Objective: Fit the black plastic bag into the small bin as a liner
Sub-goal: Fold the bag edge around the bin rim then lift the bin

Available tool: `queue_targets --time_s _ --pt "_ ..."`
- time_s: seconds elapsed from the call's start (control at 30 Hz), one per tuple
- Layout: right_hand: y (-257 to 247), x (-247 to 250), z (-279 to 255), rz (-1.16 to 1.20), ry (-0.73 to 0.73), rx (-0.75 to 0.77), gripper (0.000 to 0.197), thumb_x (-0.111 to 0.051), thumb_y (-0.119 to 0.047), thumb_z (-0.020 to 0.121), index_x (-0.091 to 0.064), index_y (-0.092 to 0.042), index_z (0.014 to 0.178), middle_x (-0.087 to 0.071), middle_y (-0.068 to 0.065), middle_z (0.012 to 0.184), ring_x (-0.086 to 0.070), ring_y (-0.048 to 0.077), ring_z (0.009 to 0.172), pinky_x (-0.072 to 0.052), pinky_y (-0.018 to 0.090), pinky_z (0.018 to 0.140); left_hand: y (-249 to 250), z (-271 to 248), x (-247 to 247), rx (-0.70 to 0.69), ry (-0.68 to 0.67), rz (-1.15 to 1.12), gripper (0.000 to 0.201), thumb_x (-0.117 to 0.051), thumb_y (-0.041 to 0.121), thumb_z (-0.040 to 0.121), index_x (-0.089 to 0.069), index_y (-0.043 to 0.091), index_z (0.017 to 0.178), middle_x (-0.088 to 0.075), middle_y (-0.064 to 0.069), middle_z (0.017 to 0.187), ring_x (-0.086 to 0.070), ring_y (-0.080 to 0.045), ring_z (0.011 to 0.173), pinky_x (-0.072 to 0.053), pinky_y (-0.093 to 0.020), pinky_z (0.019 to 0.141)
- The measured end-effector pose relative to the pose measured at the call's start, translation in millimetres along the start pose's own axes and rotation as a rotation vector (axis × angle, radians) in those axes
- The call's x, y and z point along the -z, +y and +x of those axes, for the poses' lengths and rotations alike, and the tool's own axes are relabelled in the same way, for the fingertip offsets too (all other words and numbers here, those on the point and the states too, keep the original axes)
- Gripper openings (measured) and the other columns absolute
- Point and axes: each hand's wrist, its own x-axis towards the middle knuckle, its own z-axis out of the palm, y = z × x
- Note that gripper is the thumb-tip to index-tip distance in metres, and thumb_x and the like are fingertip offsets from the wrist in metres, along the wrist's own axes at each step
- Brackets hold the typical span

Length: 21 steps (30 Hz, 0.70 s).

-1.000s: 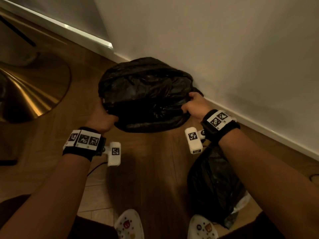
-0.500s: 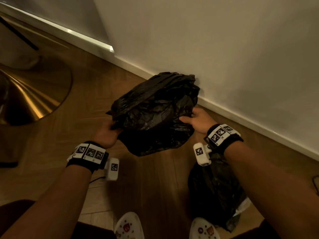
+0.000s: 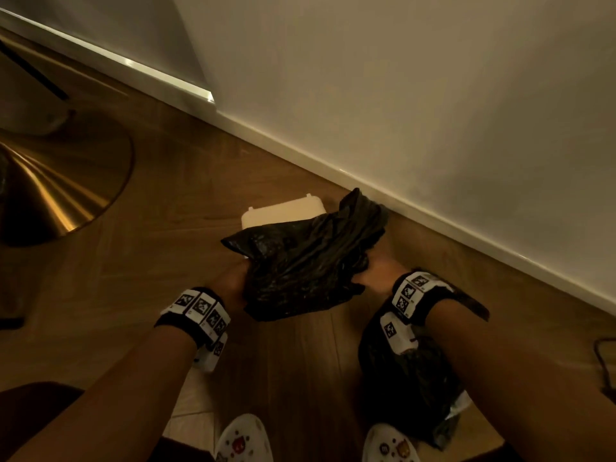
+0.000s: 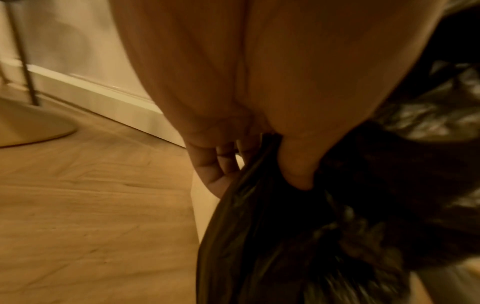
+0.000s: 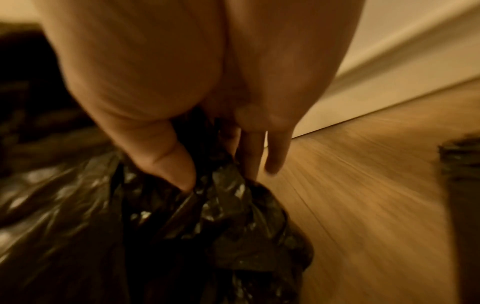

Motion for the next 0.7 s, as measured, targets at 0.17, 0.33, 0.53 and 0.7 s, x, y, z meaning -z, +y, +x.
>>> queue_targets --time_s 0.17,0.33,0.53,0.7 --pt "-19 -12 -1 -0.161 0.083 0.066 0.007 -0.060 -0.015 0.091 -0.054 -0.012 0.088 -0.047 -0.006 0.074 -0.045 0.009 0.068 -0.038 0.025 0.069 17 -3 -13 0.136 0.084 0.013 0.033 -0.038 0.011 0.104 -0.064 0.031 0.098 -0.068 0.011 0.087 -0.059 -0.006 0.084 -0.054 -0.015 0.069" --pt "-29 -26 13 -0.103 0.142 0.142 0.013 -0.060 -0.012 0.090 -0.058 -0.006 0.101 -0.059 0.005 0.086 -0.051 0.013 0.073 -0.041 0.029 0.068 17 7 -18 0.297 0.136 0.011 0.042 -0.058 -0.001 0.089 -0.063 0.019 0.126 -0.066 0.000 0.125 -0.059 -0.016 0.117 -0.041 -0.024 0.096" --pt "-46 -32 31 0.022 0.170 0.252 0.055 -0.063 -0.019 0.086 -0.044 -0.011 0.137 -0.060 0.007 0.123 -0.058 0.018 0.107 -0.047 0.032 0.092 24 15 -20 0.155 0.007 0.154 0.037 -0.037 0.007 0.103 -0.041 -0.002 0.138 -0.045 -0.019 0.142 -0.046 -0.023 0.123 -0.025 -0.011 0.096" --pt "-59 -42 36 -0.210 0.016 0.162 0.026 -0.051 -0.026 0.096 -0.061 -0.009 0.113 -0.067 0.014 0.108 -0.065 0.031 0.099 -0.052 0.042 0.087 24 17 -30 0.095 0.019 0.270 0.039 -0.034 0.012 0.104 -0.038 -0.001 0.140 -0.043 -0.018 0.145 -0.043 -0.027 0.131 -0.022 -0.013 0.100"
